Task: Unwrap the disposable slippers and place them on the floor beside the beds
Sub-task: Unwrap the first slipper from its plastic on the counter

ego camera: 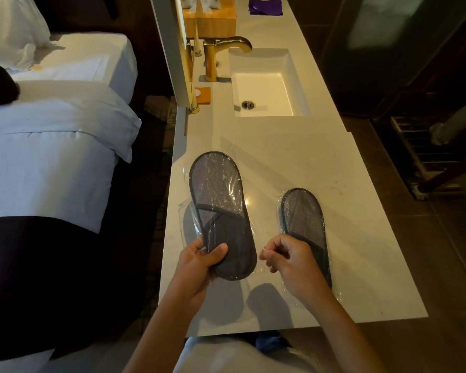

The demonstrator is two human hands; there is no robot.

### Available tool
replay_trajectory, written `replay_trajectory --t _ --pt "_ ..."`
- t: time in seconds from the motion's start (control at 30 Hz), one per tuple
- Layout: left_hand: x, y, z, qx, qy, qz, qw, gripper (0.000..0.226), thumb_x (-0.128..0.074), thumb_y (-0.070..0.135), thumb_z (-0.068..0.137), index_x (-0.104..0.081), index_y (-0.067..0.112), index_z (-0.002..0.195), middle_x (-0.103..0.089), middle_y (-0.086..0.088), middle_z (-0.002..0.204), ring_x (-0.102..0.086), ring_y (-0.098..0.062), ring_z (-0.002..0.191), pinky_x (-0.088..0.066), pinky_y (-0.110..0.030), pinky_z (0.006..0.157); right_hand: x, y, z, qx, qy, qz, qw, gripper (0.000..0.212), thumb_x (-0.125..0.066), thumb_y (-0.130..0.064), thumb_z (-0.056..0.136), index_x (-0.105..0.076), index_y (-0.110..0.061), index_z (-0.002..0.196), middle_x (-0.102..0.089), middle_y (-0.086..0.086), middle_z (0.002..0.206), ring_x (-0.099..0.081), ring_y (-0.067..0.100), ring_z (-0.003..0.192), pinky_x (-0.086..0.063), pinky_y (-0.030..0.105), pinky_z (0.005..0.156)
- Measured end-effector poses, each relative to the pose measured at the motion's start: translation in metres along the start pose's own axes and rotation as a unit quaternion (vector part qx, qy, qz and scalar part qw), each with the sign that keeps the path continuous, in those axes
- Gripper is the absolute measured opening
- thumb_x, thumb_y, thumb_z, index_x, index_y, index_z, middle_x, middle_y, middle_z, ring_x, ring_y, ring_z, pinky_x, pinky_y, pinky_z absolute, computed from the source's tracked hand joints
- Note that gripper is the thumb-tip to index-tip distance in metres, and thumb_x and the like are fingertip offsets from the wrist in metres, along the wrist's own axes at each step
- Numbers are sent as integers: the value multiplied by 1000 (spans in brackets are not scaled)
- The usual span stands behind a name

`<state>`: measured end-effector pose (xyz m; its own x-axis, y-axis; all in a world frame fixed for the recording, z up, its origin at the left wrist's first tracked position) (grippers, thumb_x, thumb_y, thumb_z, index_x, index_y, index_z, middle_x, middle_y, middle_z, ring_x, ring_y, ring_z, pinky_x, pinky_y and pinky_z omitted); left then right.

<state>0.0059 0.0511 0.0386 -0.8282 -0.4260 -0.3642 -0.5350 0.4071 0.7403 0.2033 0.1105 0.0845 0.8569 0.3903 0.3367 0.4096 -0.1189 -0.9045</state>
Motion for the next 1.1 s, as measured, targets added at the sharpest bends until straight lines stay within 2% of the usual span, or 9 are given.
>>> replay_trajectory --t 0.2,0.37,0.5,0.57,0.7,0.87,1.0,1.1 --pt "0 2 1 -2 7 -9 1000 47 -81 18 76 -63 9 118 -79 -10 101 -76 -29 94 -62 -33 67 -1 -3 -1 27 -1 -7 1000 15 -63 -9 90 -62 -19 79 -66 -3 74 -64 9 71 -56 17 62" --pt "1 -1 1 7 27 -19 999 50 -83 20 72 -63 8 116 -80 -12 98 -77 -31 91 -62 -33 65 -2 -4 -3 41 22 -16 999 19 -62 -9 90 -59 -23 78 -66 -1 84 -62 9 80 -56 20 69" --pt "1 -4 1 10 45 -31 998 51 -84 19 70 -64 7 115 -79 -14 99 -77 -33 91 -63 -36 66 -4 -10 -6 113 51 -43 991 17 -63 -6 90 -57 -19 80 -60 -7 105 -57 -1 101 -47 8 79" --pt "-1 -4 1 19 57 -37 997 50 -84 18 68 -65 7 113 -80 -14 97 -77 -32 89 -62 -36 65 -4 -13 -8 140 60 -52 987 14 -64 -6 88 -58 -16 80 -59 -7 109 -55 -1 105 -45 5 80" --pt "-5 0 3 41 75 -60 995 50 -82 14 64 -65 4 109 -80 -16 93 -78 -33 85 -62 -34 61 -5 -16 -10 177 48 -66 981 14 -63 1 88 -59 -9 79 -63 -7 103 -57 6 103 -43 6 82" --pt "-10 5 6 69 84 -74 991 36 -78 5 75 -66 1 110 -80 -17 90 -78 -32 82 -62 -34 59 -1 -18 -11 188 22 -77 979 18 -62 3 87 -59 -13 80 -64 -5 97 -58 8 102 -40 8 87" --pt "-1 12 12 96 131 -111 980 33 -78 4 78 -64 0 109 -80 -17 86 -78 -29 75 -60 -30 52 9 -14 -12 179 -4 -21 984 21 -61 -3 90 -57 -20 80 -64 -5 92 -64 15 95 -50 17 85" --pt "-3 17 13 82 114 -105 985 34 -77 6 80 -63 1 111 -80 -17 89 -78 -29 80 -61 -31 55 13 -10 -10 140 5 15 990 20 -61 -6 91 -60 -23 80 -68 -3 84 -66 17 87 -54 28 82"
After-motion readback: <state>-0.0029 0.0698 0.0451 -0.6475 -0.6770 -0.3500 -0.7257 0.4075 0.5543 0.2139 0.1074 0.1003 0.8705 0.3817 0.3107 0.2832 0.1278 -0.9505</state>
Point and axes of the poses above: each hand's wrist, its own z-axis towards the middle knuckle, its own x-axis out of the back of the hand, y = z × x, the point moved 2 cm from there along z, towards the middle knuckle
